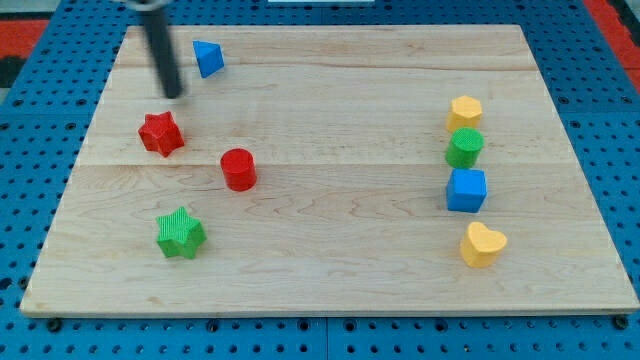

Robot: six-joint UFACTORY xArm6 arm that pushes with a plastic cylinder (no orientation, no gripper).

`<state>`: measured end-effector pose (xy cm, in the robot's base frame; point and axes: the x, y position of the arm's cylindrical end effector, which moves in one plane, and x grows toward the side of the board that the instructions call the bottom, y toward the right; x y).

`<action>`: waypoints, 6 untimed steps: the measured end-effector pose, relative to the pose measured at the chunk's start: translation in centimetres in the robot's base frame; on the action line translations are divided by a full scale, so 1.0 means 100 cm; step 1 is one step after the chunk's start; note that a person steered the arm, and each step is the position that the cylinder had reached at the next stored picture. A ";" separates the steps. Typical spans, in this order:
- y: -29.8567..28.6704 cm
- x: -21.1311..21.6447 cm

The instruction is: Push the triangle above the red circle

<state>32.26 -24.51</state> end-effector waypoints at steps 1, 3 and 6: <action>-0.021 -0.065; 0.109 -0.078; 0.073 -0.088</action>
